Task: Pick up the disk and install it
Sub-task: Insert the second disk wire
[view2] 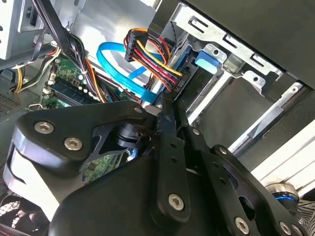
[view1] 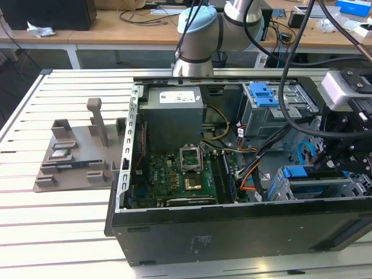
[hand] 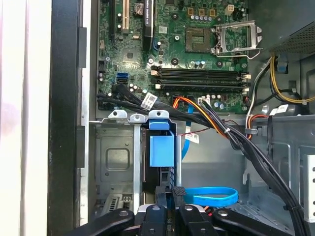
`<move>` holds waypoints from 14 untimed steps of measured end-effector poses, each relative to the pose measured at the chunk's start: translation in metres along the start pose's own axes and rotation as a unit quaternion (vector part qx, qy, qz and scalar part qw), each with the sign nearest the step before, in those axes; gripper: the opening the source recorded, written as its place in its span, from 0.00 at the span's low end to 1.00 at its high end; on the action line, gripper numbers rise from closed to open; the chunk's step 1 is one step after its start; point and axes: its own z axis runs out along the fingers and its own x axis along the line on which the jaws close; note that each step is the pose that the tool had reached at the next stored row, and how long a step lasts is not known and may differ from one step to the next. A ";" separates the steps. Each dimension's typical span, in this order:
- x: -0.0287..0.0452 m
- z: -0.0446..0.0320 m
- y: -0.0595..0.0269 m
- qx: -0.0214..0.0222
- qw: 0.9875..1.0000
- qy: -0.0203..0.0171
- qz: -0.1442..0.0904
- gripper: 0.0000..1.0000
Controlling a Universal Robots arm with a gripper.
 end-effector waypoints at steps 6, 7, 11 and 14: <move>-0.0025 -0.0195 0.0010 0.000 1.000 0.000 0.000 0.24; -0.0041 -0.0236 0.0012 0.000 1.000 0.000 0.000 0.24; -0.0068 -0.0361 0.0018 0.000 1.000 0.000 0.000 0.11; -0.0076 -0.0437 0.0022 0.000 1.000 0.000 0.000 0.11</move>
